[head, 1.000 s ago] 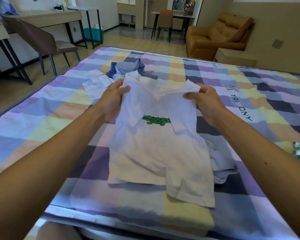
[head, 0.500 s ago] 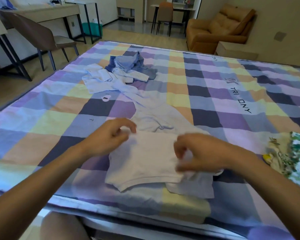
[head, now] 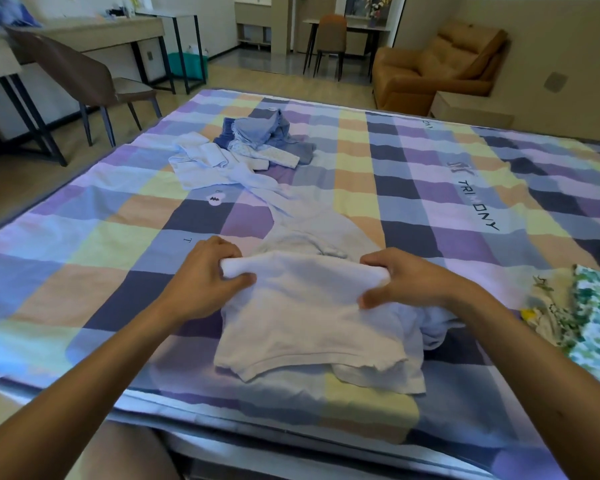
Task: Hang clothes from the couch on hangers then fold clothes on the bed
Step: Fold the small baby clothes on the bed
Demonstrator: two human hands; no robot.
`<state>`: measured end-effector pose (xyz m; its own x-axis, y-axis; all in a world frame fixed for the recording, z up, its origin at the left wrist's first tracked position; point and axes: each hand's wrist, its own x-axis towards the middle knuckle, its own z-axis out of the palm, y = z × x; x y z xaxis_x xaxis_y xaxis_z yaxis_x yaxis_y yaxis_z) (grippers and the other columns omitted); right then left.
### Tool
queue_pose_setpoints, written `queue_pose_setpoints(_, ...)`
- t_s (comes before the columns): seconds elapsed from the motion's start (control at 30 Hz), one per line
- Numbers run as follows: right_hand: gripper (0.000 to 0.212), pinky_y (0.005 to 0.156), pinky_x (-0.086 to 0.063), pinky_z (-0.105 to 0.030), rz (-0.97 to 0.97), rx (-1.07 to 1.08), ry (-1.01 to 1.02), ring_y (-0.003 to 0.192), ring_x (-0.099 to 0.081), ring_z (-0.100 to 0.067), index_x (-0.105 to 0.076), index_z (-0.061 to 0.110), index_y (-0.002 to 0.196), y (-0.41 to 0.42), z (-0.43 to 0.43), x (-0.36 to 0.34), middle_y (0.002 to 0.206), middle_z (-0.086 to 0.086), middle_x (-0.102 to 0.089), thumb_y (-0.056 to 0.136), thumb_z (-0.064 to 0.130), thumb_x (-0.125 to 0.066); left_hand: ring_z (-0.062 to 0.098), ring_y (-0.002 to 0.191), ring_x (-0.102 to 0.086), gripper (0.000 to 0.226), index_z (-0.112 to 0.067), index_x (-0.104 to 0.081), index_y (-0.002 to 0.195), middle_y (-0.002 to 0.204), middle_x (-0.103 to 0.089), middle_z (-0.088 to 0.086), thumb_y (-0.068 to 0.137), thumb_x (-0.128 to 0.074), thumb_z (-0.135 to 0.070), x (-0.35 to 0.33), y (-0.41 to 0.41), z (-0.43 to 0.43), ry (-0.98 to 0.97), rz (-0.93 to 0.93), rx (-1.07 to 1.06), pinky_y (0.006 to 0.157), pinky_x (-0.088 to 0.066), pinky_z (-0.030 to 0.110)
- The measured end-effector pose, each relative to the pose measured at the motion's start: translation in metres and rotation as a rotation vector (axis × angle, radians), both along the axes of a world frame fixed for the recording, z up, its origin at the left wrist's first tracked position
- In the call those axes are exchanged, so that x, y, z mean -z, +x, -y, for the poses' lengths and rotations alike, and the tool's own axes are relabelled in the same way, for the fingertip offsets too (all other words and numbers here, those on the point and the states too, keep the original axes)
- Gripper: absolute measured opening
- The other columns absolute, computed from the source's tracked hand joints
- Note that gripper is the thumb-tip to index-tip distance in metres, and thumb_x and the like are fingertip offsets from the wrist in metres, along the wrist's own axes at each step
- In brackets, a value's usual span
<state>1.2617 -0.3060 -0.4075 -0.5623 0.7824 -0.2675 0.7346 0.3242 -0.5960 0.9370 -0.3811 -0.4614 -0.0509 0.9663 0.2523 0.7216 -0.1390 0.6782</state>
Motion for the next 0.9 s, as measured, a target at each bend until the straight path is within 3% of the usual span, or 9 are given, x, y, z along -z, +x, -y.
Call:
queue_pose_setpoints(0.17, 0.038, 0.087, -0.052, -0.047, -0.159, 0.001, -0.207, 0.101, -0.064, -0.036, -0.064, 0.009, 0.106, 0.021, 0.002, -0.017, 0.107, -0.019, -0.066, 0.074, 0.007, -0.085, 0.018, 0.069, -0.051, 0.038, 0.000, -0.051, 0.086, 0.075, -0.052, 0.007, 0.091, -0.070, -0.032, -0.029, -0.005, 0.013, -0.120, 0.473, 0.168, 0.062, -0.036, 0.030)
queue_pose_setpoints(0.23, 0.045, 0.091, -0.053, -0.046, -0.306, 0.140, -0.244, 0.100, -0.067, -0.034, -0.061, 0.007, 0.111, 0.019, -0.001, -0.016, 0.112, -0.025, -0.066, 0.073, -0.003, -0.083, 0.014, 0.068, -0.054, 0.029, -0.007, -0.054, 0.086, 0.075, -0.056, -0.002, 0.093, -0.072, -0.027, -0.034, -0.007, 0.001, -0.065, 0.351, 0.040, 0.060, -0.039, 0.029)
queue_pose_setpoints(0.33, 0.057, 0.094, -0.054, -0.046, -0.408, 0.425, -0.186, 0.103, -0.068, -0.031, -0.054, 0.012, 0.123, 0.007, -0.005, 0.007, 0.116, -0.020, -0.067, 0.076, 0.000, -0.083, 0.027, 0.091, -0.058, 0.026, -0.017, -0.057, 0.107, 0.098, -0.062, 0.001, 0.088, -0.074, -0.025, -0.022, 0.003, -0.015, 0.033, -0.119, -0.216, 0.072, -0.041, 0.037)
queue_pose_setpoints(0.47, 0.086, 0.080, -0.051, -0.032, -0.165, 0.454, -0.099, 0.105, -0.062, -0.020, -0.032, 0.028, 0.146, -0.001, -0.001, 0.033, 0.124, 0.000, -0.059, 0.080, 0.029, -0.085, 0.031, 0.132, -0.045, 0.048, -0.018, -0.054, 0.136, 0.144, -0.049, 0.008, 0.092, -0.060, -0.036, 0.016, 0.047, -0.004, 0.176, -0.346, 0.164, 0.106, -0.031, 0.034)
queue_pose_setpoints(0.53, 0.099, 0.089, -0.051, -0.034, -0.164, 0.445, -0.083, 0.115, -0.059, -0.023, -0.023, 0.030, 0.153, 0.000, 0.003, 0.037, 0.133, -0.002, -0.056, 0.078, 0.029, -0.087, 0.024, 0.153, -0.020, 0.063, -0.026, -0.038, 0.153, 0.165, -0.025, 0.005, 0.098, -0.039, -0.055, 0.033, 0.063, 0.005, 0.029, -0.411, 0.315, 0.121, -0.017, 0.035)
queue_pose_setpoints(0.63, 0.099, 0.075, -0.046, -0.025, -0.172, 0.434, -0.058, 0.109, -0.056, -0.020, -0.024, 0.032, 0.154, -0.006, 0.009, 0.029, 0.126, -0.001, -0.055, 0.079, 0.017, -0.085, 0.010, 0.152, 0.023, 0.074, -0.035, -0.003, 0.161, 0.167, 0.017, -0.010, 0.096, -0.008, -0.069, 0.047, 0.068, 0.011, -0.183, -0.560, 0.388, 0.126, 0.011, 0.038)
queue_pose_setpoints(0.7, 0.096, 0.080, -0.045, -0.028, -0.185, 0.431, -0.021, 0.110, -0.056, -0.019, -0.029, 0.030, 0.153, -0.015, 0.009, 0.017, 0.124, 0.001, -0.055, 0.078, 0.013, -0.085, 0.009, 0.155, 0.013, 0.082, -0.033, -0.018, 0.160, 0.169, 0.006, -0.009, 0.091, -0.013, -0.077, 0.036, 0.069, 0.011, -0.264, -0.377, 0.396, 0.126, 0.009, 0.035)
queue_pose_setpoints(0.77, 0.095, 0.090, -0.048, -0.032, -0.206, 0.413, 0.018, 0.114, -0.059, -0.020, -0.032, 0.029, 0.152, -0.029, 0.008, 0.000, 0.130, -0.001, -0.058, 0.075, 0.015, -0.087, 0.013, 0.150, -0.027, 0.073, -0.029, -0.052, 0.146, 0.163, -0.033, -0.005, 0.093, -0.033, -0.076, 0.017, 0.072, 0.009, -0.294, 0.011, 0.280, 0.126, -0.014, 0.034)
queue_pose_setpoints(0.9, 0.077, 0.074, -0.057, -0.025, -0.494, 0.335, -0.196, 0.088, -0.072, -0.015, -0.032, 0.032, 0.150, -0.076, 0.027, -0.036, 0.117, -0.009, -0.069, 0.089, 0.021, -0.076, 0.023, 0.096, -0.069, 0.060, -0.018, -0.074, 0.110, 0.114, -0.074, 0.005, 0.102, -0.033, -0.061, -0.023, 0.066, 0.006, -0.425, 0.786, 0.034, 0.091, -0.051, 0.039)
